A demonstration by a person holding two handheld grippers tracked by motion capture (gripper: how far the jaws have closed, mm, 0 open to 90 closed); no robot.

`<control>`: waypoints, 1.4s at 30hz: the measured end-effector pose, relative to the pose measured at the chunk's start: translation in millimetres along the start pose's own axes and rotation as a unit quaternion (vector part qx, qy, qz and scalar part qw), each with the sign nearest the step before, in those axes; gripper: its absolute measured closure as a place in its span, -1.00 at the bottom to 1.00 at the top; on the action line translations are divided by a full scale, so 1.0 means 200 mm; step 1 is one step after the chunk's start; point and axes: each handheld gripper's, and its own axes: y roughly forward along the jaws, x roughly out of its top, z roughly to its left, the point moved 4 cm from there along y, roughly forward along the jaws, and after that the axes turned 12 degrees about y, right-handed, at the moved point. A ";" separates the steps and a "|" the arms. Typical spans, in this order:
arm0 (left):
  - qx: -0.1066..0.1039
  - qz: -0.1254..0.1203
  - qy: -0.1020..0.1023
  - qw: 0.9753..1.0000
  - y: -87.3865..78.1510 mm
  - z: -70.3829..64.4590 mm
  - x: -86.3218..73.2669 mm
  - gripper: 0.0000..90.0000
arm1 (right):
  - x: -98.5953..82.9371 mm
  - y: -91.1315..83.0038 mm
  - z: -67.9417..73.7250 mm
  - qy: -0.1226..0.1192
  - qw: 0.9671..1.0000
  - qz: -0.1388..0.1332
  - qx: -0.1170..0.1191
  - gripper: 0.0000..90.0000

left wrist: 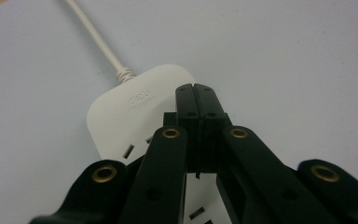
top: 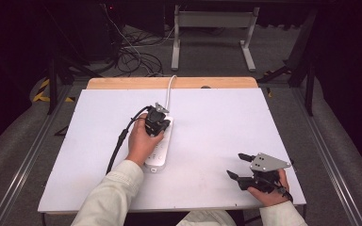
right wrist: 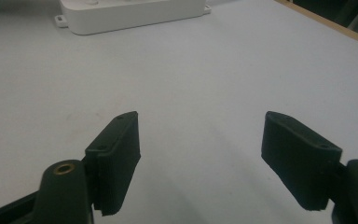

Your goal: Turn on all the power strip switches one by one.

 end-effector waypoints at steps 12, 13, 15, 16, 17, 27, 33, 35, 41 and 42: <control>-0.002 0.008 -0.001 1.000 0.00 0.00 0.00 1.00 | 0.00 0.00 0.00 -0.001 1.000 0.001 0.001 -0.37; -0.002 0.007 -0.003 1.000 0.00 0.00 0.00 1.00 | 0.00 0.00 0.00 -0.001 1.000 0.001 0.001 -0.37; -0.001 0.009 -0.003 1.000 0.00 0.00 0.00 1.00 | 0.00 0.00 0.00 -0.002 1.000 0.001 0.000 -0.37; 0.000 0.010 -0.001 1.000 0.00 0.00 0.00 1.00 | 0.00 0.00 0.00 -0.002 1.000 0.001 0.001 -0.37; 0.001 0.011 -0.002 1.000 0.00 -0.01 0.00 1.00 | 0.00 0.00 0.00 -0.002 1.000 0.001 0.000 -0.37; -0.002 0.022 0.004 1.000 0.01 0.00 0.01 1.00 | 0.00 0.00 0.00 -0.002 1.000 0.001 0.001 -0.37; -0.016 0.020 -0.005 1.000 -0.02 0.02 0.00 1.00 | 0.00 -0.01 0.00 -0.001 1.000 -0.001 0.000 -0.37; -0.019 0.004 -0.015 1.000 -0.05 0.03 -0.01 0.99 | 0.00 0.00 -0.01 0.000 1.000 0.000 0.001 -0.37; -0.030 -0.058 -0.030 0.997 -0.21 0.03 -0.01 0.47 | 0.01 0.01 -0.01 0.000 1.000 0.001 0.000 -0.37; -0.028 -0.065 -0.026 0.997 -0.24 0.03 -0.01 0.45 | 0.00 0.01 -0.01 0.000 1.000 0.001 0.000 -0.37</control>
